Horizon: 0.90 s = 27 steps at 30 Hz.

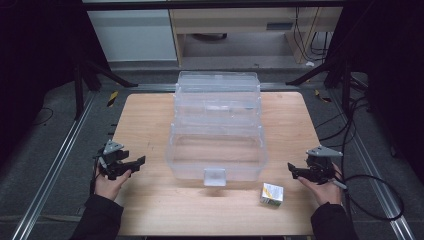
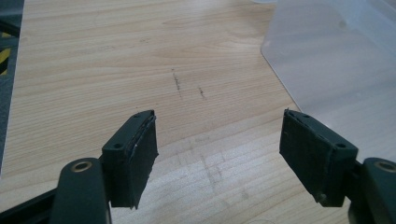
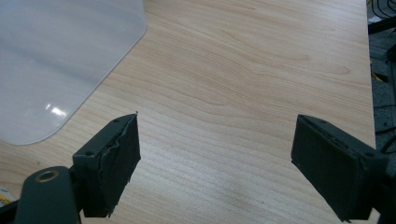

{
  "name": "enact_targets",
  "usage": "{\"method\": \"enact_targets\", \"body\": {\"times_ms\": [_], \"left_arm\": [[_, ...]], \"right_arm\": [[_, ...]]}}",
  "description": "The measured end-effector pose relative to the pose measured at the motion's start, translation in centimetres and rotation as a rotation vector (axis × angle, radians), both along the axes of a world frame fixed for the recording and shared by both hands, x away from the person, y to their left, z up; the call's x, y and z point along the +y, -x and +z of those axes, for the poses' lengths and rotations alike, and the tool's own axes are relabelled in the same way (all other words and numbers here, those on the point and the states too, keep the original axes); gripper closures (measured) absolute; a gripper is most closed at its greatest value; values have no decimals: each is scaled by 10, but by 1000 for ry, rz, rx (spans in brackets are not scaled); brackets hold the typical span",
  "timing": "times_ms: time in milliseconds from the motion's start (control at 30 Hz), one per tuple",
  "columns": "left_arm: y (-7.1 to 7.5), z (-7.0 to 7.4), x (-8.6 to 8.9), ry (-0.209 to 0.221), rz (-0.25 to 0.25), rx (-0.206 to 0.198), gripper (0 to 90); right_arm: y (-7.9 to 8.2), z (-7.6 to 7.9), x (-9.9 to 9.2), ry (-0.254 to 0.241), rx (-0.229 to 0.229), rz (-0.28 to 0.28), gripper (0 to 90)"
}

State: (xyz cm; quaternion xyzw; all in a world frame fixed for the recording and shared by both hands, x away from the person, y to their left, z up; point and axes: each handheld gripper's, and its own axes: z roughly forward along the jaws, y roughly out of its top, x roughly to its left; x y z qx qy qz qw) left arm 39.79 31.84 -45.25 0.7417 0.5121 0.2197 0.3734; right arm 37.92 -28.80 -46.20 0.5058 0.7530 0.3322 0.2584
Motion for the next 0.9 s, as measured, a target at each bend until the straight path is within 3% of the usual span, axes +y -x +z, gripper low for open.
{"method": "enact_targets", "body": {"times_ms": [267,600,900], "left_arm": [[1,-2,-1,-8,-17,26,263],[0,-6,-6,-29,-55,46,260],[0,-7,-8,-32,-69,65,252]], "right_arm": [[8,14,10,6,-11,54,184],[14,33,23,22,31,178,212],[24,45,32,42,35,245,225]]}}
